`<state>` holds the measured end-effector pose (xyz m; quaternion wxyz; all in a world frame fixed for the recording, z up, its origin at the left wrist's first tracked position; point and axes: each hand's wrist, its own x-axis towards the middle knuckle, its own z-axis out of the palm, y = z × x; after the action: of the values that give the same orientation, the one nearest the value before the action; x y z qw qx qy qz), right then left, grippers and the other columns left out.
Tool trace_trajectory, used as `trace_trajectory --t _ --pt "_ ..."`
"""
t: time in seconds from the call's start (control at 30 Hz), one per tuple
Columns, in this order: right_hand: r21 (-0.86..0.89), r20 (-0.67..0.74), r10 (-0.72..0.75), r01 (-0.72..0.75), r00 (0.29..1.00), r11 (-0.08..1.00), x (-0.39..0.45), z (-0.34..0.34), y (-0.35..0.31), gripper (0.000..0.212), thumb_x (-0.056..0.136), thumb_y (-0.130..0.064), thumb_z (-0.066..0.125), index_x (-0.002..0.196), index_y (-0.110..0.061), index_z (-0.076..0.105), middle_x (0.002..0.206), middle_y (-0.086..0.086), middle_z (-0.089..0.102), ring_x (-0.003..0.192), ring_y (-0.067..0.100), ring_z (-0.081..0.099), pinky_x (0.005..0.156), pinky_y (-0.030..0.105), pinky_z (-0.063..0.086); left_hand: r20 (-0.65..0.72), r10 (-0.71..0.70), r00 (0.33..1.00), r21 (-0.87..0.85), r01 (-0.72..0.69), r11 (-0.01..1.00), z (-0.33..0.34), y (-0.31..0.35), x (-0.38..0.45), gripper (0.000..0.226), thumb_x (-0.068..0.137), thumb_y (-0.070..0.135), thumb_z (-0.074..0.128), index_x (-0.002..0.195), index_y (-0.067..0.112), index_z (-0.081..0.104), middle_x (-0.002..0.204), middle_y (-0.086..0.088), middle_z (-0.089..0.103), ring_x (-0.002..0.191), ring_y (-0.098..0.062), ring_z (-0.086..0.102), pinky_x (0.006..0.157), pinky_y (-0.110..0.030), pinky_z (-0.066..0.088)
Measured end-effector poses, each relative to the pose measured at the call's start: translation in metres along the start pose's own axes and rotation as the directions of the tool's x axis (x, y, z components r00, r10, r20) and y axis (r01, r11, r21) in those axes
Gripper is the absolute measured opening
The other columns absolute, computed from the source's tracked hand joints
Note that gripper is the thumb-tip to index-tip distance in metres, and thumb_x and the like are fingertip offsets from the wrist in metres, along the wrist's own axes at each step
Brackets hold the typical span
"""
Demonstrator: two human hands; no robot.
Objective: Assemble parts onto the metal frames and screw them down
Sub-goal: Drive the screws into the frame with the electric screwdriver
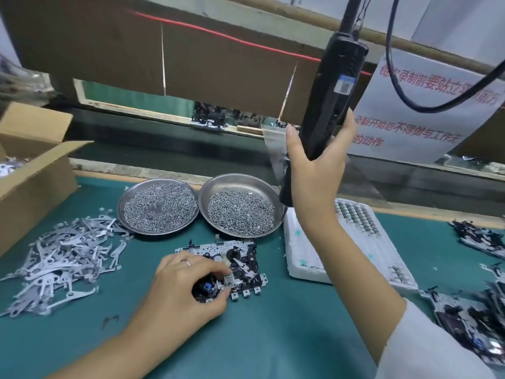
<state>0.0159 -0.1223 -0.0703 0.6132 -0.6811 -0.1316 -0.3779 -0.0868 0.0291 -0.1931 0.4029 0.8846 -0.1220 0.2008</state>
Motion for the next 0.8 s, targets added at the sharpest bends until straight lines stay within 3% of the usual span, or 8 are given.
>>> trace_trajectory --t 0.07,0.13,0.2,0.3,0.47,0.6,0.8 --pt "0.054 -0.007 0.046 -0.045 0.999 0.998 -0.012 0.004 -0.003 0.054 0.088 -0.021 0.065 0.133 -0.015 0.035 0.084 -0.01 0.058 0.074 0.001 0.061 0.064 0.014 0.048 0.001 -0.007 1.0 0.006 0.007 1.0 0.0 0.0 0.0 0.024 0.064 0.048 0.064 0.082 0.034 0.071 0.077 0.033 0.06 0.086 0.003 0.052 0.089 -0.025 0.034" --pt "0.151 0.039 0.109 -0.114 0.993 0.982 -0.03 0.006 -0.006 0.041 0.087 -0.027 0.066 0.12 -0.018 0.042 0.079 0.002 0.059 0.064 0.02 0.061 0.057 0.03 0.051 0.001 -0.012 1.0 0.011 0.012 1.0 -0.001 0.001 0.001 0.02 0.062 0.039 0.07 0.082 0.032 0.072 0.078 0.035 0.059 0.087 0.003 0.051 0.089 -0.024 0.034" --pt "0.247 0.098 0.148 -0.168 0.984 0.954 -0.049 0.006 -0.008 0.03 0.086 -0.027 0.066 0.106 -0.016 0.046 0.071 0.007 0.057 0.05 0.022 0.055 0.048 0.029 0.047 0.001 -0.018 1.0 0.009 0.018 1.0 -0.001 0.002 0.0 0.021 0.062 0.035 0.071 0.082 0.031 0.073 0.078 0.035 0.059 0.087 0.002 0.051 0.09 -0.023 0.033" --pt "0.353 0.17 0.14 -0.193 0.975 0.915 -0.068 0.006 -0.011 0.022 0.086 -0.026 0.065 0.09 -0.019 0.044 0.058 -0.003 0.053 0.042 0.02 0.051 0.046 0.028 0.043 0.003 -0.027 1.0 0.001 0.027 1.0 -0.002 0.004 0.001 0.021 0.062 0.034 0.071 0.083 0.029 0.074 0.078 0.035 0.058 0.086 0.001 0.052 0.09 -0.024 0.034" --pt "0.475 0.22 0.126 -0.219 0.967 0.852 -0.083 0.011 -0.015 0.023 0.085 -0.02 0.062 0.09 -0.014 0.04 0.053 -0.003 0.05 0.038 0.022 0.045 0.043 0.025 0.039 -0.002 -0.014 1.0 0.002 0.014 1.0 -0.003 0.005 0.002 0.02 0.061 0.03 0.072 0.08 0.026 0.073 0.074 0.036 0.053 0.084 0.0 0.05 0.086 -0.025 0.035" --pt "0.52 0.234 0.115 -0.224 0.965 0.825 -0.088 0.015 -0.014 0.018 0.09 -0.005 0.054 0.091 -0.01 0.037 0.051 -0.003 0.047 0.038 0.021 0.041 0.043 0.025 0.037 -0.003 -0.023 1.0 0.013 0.023 1.0 -0.003 0.004 0.001 0.02 0.06 0.029 0.071 0.079 0.022 0.073 0.072 0.033 0.051 0.081 0.002 0.047 0.084 -0.027 0.036" --pt "0.524 0.245 0.098 -0.217 0.965 0.823 -0.09 0.016 -0.015 0.017 0.09 -0.003 0.052 0.093 -0.009 0.037 0.051 -0.002 0.047 0.037 0.022 0.041 0.041 0.026 0.037 -0.003 -0.022 1.0 0.014 0.022 1.0 -0.003 0.003 0.001 0.019 0.06 0.029 0.071 0.078 0.022 0.073 0.07 0.032 0.051 0.079 0.0 0.045 0.084 -0.019 0.033"
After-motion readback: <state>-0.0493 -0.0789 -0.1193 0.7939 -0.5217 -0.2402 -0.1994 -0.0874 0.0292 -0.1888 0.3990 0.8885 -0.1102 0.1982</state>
